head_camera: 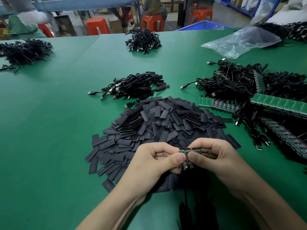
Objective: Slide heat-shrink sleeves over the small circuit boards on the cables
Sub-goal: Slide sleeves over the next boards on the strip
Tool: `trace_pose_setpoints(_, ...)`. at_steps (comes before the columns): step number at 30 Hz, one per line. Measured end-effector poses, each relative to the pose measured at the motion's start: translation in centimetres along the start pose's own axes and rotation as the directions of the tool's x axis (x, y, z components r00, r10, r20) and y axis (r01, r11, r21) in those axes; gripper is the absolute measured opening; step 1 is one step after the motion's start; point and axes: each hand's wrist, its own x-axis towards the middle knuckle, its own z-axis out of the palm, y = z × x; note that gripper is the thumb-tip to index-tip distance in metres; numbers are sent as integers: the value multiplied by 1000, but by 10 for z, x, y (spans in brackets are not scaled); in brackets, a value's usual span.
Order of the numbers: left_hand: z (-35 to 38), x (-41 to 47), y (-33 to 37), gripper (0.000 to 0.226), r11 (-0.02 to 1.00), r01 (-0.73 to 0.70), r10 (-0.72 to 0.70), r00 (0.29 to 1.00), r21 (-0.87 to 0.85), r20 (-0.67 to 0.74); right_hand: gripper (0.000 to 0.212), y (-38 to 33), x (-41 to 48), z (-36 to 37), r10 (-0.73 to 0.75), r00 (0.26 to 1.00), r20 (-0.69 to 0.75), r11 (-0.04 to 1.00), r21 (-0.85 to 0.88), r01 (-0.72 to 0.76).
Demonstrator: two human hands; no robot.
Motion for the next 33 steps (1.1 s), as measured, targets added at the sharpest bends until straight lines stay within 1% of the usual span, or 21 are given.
trace_pose_setpoints(2,-1,0,-1,8,1000,16,-16,1000,-12,14,7,0,0,1,17,1000,13,999,27,-18)
trace_pose_setpoints(4,-2,-1,-3,9,997,41,-38,998,-68,40,7,0,0,3,54,998,40,993,105,-58)
trace_pose_setpoints(6,-1,-1,-2,14,989,64,-56,996,-135,63,15,-2,-1,4,84,994,70,980,175,-95)
trace_pose_setpoints(8,-1,-2,-1,11,989,57,-47,996,-133,74,18,-4,-2,1,94,992,86,982,159,-107)
trace_pose_setpoints(10,-1,-1,1,2,992,28,-18,997,-127,80,14,-7,-2,-5,100,991,88,989,97,-109)
trace_pose_setpoints(12,-2,0,1,7,995,-48,53,997,-92,53,9,-7,-2,-13,82,996,34,997,-13,-82)
trace_pose_setpoints(13,-4,0,2,7,993,-102,104,994,-56,39,6,-7,-2,-15,38,999,-12,994,-98,-39)
trace_pose_setpoints(14,-5,1,2,8,988,-155,155,988,-13,26,4,-7,-2,-16,-53,996,-69,973,-227,36)
trace_pose_setpoints(15,-6,2,1,10,977,-207,207,978,49,13,4,-6,-3,-15,-193,975,-113,908,-396,134)
trace_pose_setpoints(16,-7,3,1,13,962,-246,249,968,121,-11,7,-6,-3,-11,-342,934,-105,799,-555,230)
trace_pose_setpoints(17,-7,5,-1,15,944,-276,288,957,182,-42,12,-4,-3,-4,-451,890,-57,695,-649,311)
trace_pose_setpoints(18,-7,6,-2,15,930,-295,317,946,221,-71,18,-2,-3,4,-498,867,-5,639,-678,363)
trace_pose_setpoints(19,-7,7,-3,15,916,-315,345,935,250,-86,22,1,-3,12,-493,869,32,636,-668,385)
trace_pose_setpoints(20,-7,7,-3,13,898,-336,374,923,284,-91,24,4,-4,19,-463,885,50,662,-644,383)
trace_pose_setpoints(22,-10,8,-4,11,831,-377,445,892,408,-82,24,9,-4,26,-377,926,28,759,-563,326)
trace_pose_setpoints(24,-16,11,-8,18,672,-369,539,839,642,-81,26,7,-4,25,-287,958,-16,889,-377,260)
trace_pose_setpoints(26,-21,14,-13,21,465,-240,590,802,852,-96,32,1,-5,18,-191,981,-42,981,-48,189)
trace_pose_setpoints(27,-21,15,-14,24,382,-160,587,802,910,-106,34,-1,-6,15,-141,989,-34,979,144,145)
trace_pose_setpoints(29,-22,20,-19,30,291,-65,563,818,955,-116,33,-3,-6,7,-107,994,-16,884,456,102)
trace_pose_setpoints(30,-22,22,-20,30,268,-52,562,819,962,-112,31,-5,-6,3,-107,994,-12,826,556,96)
trace_pose_setpoints(33,-23,26,-20,23,243,-48,586,803,969,-107,23,-12,-5,-10,-136,990,26,676,733,74)
